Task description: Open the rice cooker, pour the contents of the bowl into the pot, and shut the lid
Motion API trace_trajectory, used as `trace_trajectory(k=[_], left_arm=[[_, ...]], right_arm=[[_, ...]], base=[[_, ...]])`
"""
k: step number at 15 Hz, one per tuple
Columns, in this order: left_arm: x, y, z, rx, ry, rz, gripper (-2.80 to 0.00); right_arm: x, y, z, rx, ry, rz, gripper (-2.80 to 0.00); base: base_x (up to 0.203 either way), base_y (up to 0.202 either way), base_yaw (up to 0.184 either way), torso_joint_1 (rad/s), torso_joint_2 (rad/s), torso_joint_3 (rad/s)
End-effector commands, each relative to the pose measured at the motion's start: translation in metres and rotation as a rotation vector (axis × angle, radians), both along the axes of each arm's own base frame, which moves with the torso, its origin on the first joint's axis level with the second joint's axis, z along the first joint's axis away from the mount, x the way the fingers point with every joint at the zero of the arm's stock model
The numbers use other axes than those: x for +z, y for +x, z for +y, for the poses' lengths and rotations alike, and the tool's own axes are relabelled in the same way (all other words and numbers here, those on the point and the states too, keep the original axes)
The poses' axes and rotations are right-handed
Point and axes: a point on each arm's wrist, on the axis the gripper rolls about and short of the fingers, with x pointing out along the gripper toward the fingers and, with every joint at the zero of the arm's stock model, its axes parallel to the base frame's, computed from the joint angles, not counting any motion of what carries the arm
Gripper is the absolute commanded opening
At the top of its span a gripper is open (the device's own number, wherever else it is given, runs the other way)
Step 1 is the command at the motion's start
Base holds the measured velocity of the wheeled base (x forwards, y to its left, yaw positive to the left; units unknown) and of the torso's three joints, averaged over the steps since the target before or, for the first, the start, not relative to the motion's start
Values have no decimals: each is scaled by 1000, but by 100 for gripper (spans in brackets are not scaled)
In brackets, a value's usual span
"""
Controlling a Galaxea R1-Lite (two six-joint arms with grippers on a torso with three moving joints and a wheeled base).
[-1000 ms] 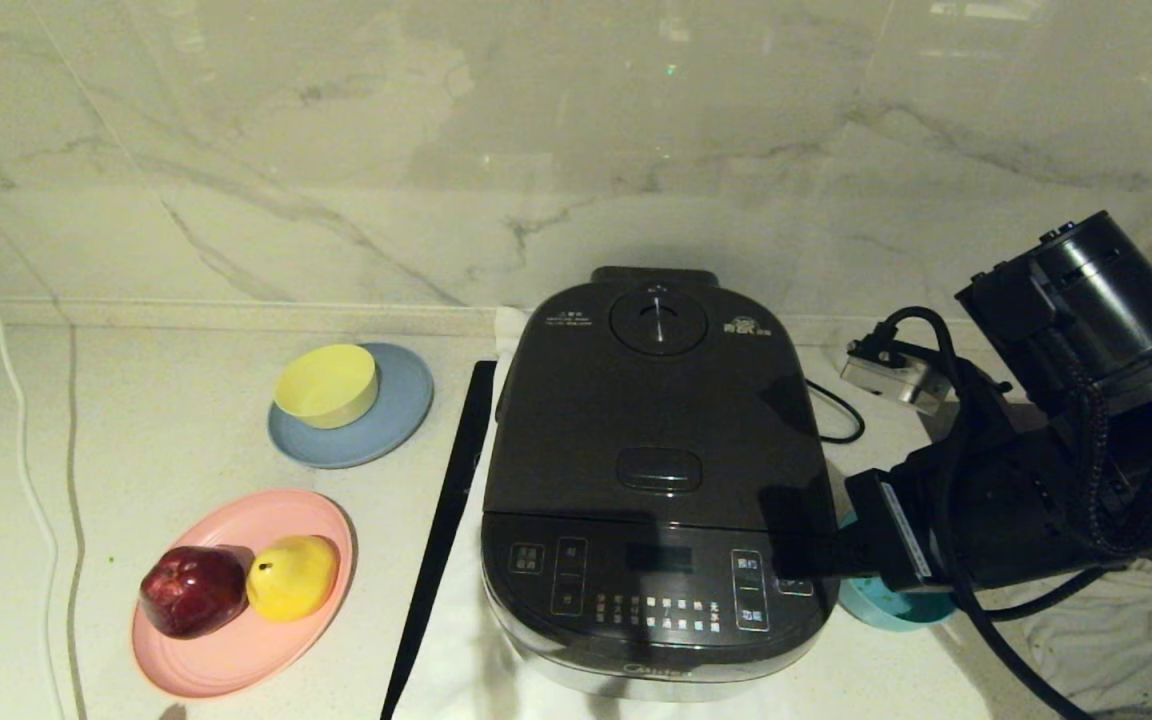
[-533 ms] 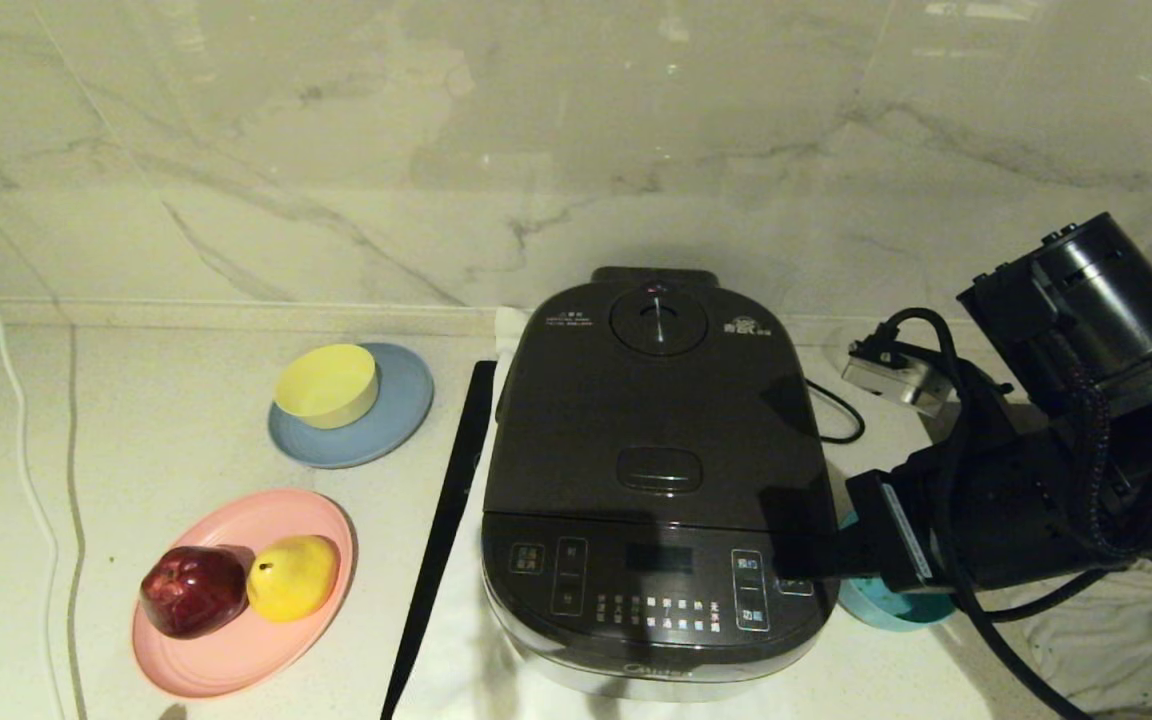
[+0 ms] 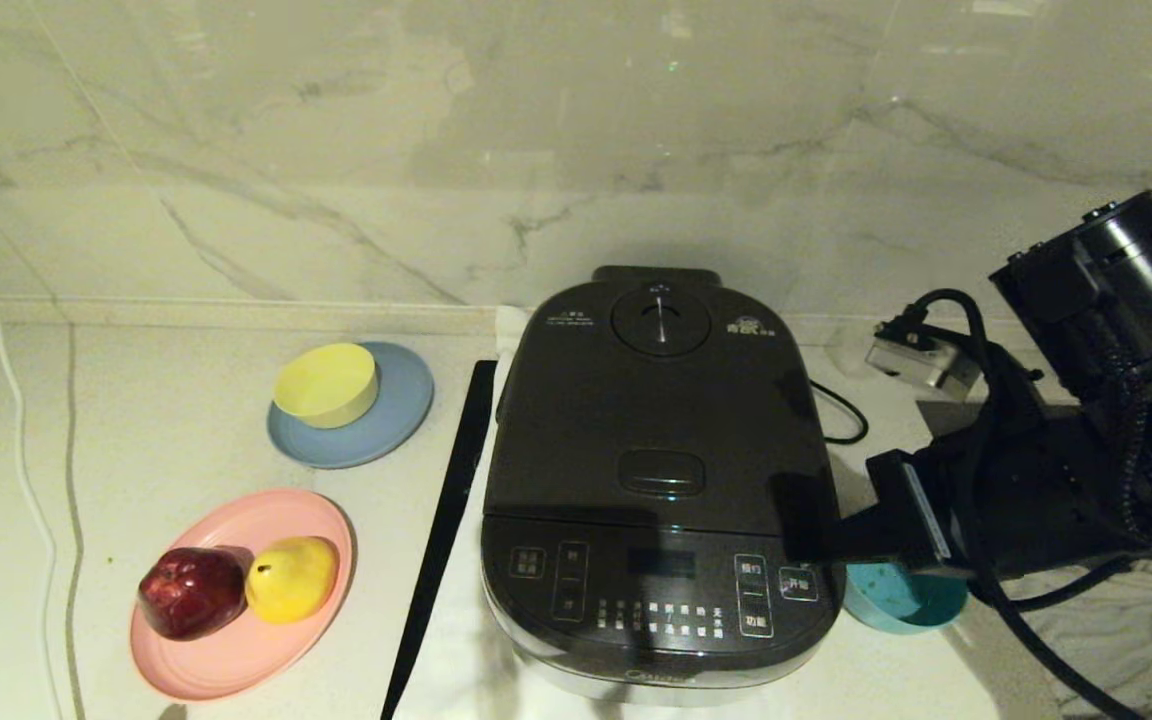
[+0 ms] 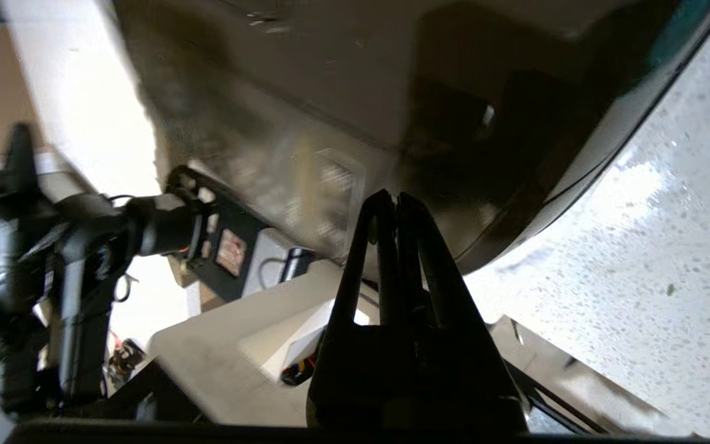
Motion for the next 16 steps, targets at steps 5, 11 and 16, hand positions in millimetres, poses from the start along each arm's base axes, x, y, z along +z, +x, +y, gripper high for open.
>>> trace_trajectory(k=[5,11,16], left_arm=[[-2,1,0,1,0,8,-280],[-2,1,0,1,0,8,-280],[-2,1,0,1,0,8,-280]], right_arm=[[41,-34,-29,-23,123,-141,-280],[57,-40,-56,-288,31,-303,-280],[55,-57,-73,-594,-205,-471,-280]], base=[[0,0,0,0,0,0],[0,0,0,0,0,0],[0,0,0,0,0,0]])
